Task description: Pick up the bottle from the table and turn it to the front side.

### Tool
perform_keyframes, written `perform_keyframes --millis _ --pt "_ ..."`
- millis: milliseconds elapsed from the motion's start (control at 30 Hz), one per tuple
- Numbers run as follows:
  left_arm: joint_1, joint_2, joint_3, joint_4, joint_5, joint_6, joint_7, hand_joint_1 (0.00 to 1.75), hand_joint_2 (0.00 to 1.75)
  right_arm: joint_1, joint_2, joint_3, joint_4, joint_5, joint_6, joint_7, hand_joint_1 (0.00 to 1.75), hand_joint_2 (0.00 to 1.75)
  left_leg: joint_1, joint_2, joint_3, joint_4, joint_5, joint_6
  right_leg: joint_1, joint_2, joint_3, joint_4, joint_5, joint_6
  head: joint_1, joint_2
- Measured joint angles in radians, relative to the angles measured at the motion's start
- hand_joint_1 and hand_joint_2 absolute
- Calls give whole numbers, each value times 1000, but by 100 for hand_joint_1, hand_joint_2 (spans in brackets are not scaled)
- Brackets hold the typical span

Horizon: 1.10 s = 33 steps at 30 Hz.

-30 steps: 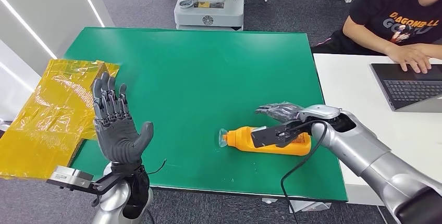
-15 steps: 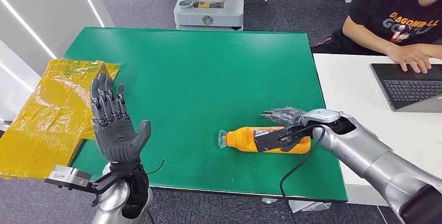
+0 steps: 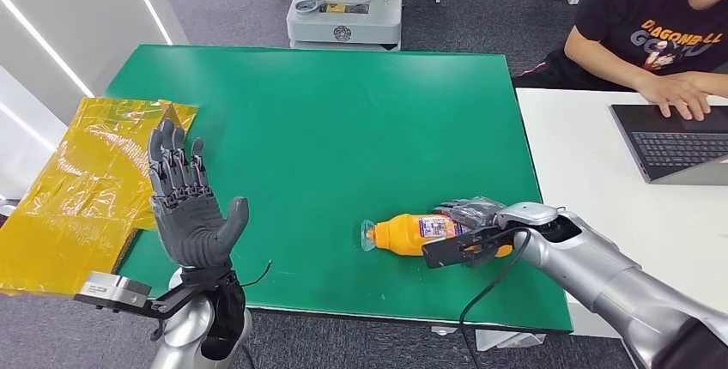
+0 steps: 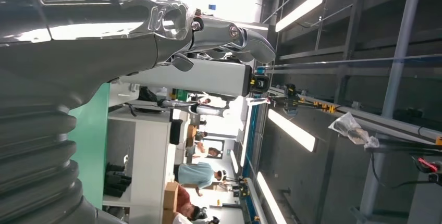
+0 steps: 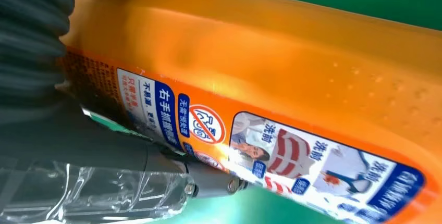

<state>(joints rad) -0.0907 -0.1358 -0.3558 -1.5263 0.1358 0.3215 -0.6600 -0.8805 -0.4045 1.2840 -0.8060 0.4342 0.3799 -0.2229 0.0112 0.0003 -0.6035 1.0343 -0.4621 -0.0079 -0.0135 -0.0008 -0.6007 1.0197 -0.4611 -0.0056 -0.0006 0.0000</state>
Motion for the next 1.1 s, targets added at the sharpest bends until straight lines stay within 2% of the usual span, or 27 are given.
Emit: perform_keyframes --millis 533,667,1100 --pt "1 0 0 0 -3 4 0 0 175 19 16 -7 40 42 -55 7 0 175 0 0 1 0 0 0 0 0 2 0 0 0 0 0" --pt "2 -3 0 0 -22 -3 0 0 175 42 46 -45 78 114 -165 24 175 175 0 0 3 0 0 0 0 0 3 0 0 0 0 0" --pt "5 -17 0 0 -40 -16 0 0 175 124 81 -167 78 201 -299 32 175 175 0 1 5 0 0 0 0 1 5 0 0 0 0 0"
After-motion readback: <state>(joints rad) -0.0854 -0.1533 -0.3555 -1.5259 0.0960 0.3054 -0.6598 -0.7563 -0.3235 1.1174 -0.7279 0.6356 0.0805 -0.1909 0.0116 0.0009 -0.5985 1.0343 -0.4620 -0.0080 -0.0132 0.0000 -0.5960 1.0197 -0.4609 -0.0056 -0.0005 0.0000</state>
